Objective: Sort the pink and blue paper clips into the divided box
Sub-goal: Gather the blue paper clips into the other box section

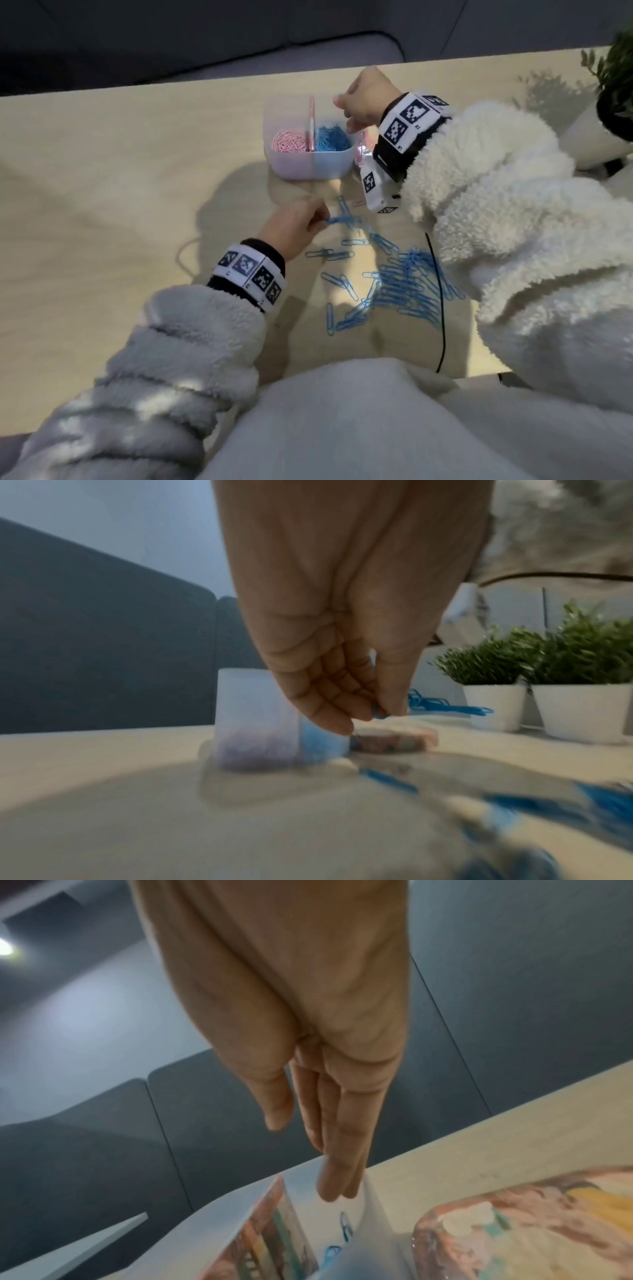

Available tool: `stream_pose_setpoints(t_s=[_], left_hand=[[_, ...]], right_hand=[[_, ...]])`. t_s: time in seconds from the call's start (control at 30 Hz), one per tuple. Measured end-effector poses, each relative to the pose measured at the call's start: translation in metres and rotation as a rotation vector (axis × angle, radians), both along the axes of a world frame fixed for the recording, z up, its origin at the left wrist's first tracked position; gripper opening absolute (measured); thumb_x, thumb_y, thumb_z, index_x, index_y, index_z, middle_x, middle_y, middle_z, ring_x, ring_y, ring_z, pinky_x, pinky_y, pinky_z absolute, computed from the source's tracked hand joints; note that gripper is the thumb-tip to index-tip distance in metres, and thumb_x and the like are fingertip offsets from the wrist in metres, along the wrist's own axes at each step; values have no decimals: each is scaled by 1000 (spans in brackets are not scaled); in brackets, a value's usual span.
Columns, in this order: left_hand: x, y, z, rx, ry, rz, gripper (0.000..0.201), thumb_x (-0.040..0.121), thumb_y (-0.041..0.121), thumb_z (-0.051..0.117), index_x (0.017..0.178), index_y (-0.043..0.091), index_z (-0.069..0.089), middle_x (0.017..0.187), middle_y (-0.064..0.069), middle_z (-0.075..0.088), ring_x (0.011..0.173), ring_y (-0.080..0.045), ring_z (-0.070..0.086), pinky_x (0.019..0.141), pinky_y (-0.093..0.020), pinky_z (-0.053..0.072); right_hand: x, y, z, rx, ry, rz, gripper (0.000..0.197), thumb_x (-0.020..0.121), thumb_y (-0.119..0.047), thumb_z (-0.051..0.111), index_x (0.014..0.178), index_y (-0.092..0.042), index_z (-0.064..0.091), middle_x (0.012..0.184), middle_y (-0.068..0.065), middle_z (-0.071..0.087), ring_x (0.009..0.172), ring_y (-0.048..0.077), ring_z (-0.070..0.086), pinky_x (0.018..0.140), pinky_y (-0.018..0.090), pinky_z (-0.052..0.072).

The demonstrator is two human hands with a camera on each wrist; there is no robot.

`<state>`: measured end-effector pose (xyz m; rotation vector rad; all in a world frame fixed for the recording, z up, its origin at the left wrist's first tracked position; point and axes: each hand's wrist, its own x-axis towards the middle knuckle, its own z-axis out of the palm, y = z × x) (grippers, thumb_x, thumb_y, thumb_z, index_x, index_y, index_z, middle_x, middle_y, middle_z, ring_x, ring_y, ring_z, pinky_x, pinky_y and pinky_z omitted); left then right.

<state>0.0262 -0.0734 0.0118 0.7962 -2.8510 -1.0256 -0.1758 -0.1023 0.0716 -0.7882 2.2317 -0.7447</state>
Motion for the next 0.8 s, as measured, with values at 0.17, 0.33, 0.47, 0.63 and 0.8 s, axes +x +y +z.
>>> stream_pose_setpoints(t_s=[0.17, 0.33, 0.47, 0.63, 0.8], left_hand=[[-39, -35, 33, -125, 139, 180, 16, 85, 10, 55, 98, 3, 63, 103, -17, 65, 98, -29, 58, 81, -31, 38], [-85, -65, 35, -237, -23, 307, 22, 88, 8, 46, 103, 0, 59, 111, -20, 63, 106, -34, 56, 88, -37, 41], [-107, -67, 30, -329, -231, 241, 25, 91, 8, 48, 110, -2, 61, 116, -25, 61, 108, -40, 57, 90, -43, 46], [-93, -45, 27, -451, -76, 134, 28, 93, 10, 41, 102, -6, 63, 104, -29, 62, 102, -40, 54, 84, -46, 41], [-45, 4, -1, -413, 128, -121, 26, 87, 18, 45, 84, 3, 66, 88, -19, 65, 88, -33, 57, 60, -30, 27]], right_hand=[[-1, 58, 12, -251, -92, -132, 20, 91, -9, 45, 80, 0, 60, 77, 16, 59, 53, 20, 58, 53, 29, 54], [-2, 161, -13, -252, -150, -267, 20, 93, -6, 44, 79, -5, 59, 67, 8, 59, 38, 4, 54, 43, 19, 49], [-16, 235, -55, -78, 67, -348, 18, 89, -5, 48, 83, -4, 65, 75, 13, 63, 60, 22, 60, 65, 37, 55], [-16, 287, -93, 208, 275, -360, 17, 84, -15, 56, 91, -5, 67, 97, 23, 69, 96, 38, 63, 86, 44, 50], [11, 267, -106, 99, 196, -357, 12, 78, -5, 60, 89, -4, 64, 94, 19, 69, 91, 34, 64, 83, 36, 48]])
